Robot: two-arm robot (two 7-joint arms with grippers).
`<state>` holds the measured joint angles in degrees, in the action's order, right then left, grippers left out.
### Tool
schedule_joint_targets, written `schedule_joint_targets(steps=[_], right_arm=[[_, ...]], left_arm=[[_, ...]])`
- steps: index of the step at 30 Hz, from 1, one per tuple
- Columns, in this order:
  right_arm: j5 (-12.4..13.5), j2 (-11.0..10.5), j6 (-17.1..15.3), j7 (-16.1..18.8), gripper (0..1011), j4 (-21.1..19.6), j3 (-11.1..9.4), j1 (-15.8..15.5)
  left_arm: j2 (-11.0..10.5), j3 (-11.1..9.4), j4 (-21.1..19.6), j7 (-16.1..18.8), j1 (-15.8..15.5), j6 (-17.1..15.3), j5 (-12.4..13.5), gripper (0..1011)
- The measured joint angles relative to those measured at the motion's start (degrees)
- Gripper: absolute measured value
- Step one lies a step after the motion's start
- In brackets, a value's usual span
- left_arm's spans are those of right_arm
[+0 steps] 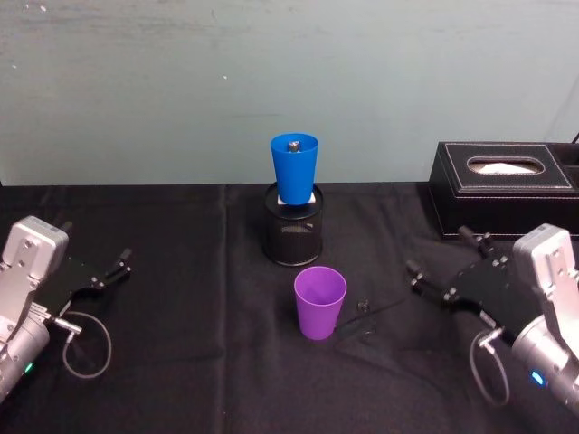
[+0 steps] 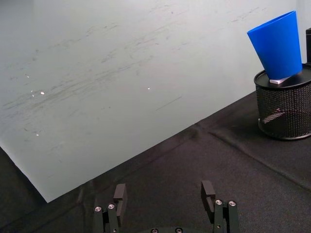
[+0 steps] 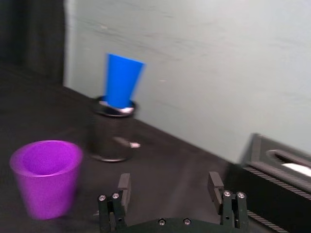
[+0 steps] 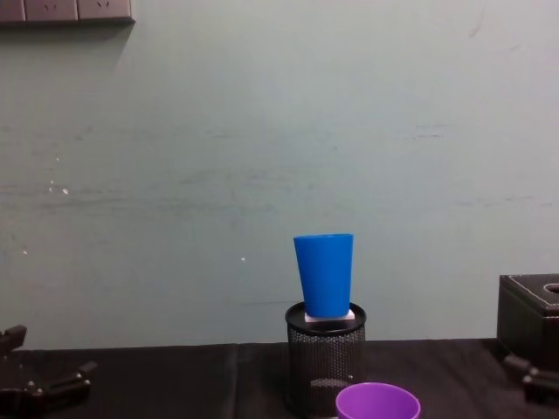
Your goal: Pick up one cup with a gripper and tap it against the other cup.
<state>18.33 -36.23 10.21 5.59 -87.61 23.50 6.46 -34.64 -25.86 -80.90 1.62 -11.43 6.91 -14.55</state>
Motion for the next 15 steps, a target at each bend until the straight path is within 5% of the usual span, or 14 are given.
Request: schedule_joint_targets(steps=[6,15], right_arm=[[6.0,-0.6,-1.4,7.5,1002,-3.1,0.0,-2.8],[8.2,0.4,-4.8,12.7,1003,-4.1,1.5,-3.6]], left_arm=[[0.0,0.0,0.0,0.0,0.0,0.0,0.0,1000],[0.0,0.0,0.0,0.0,0.0,0.0,0.0,1000]])
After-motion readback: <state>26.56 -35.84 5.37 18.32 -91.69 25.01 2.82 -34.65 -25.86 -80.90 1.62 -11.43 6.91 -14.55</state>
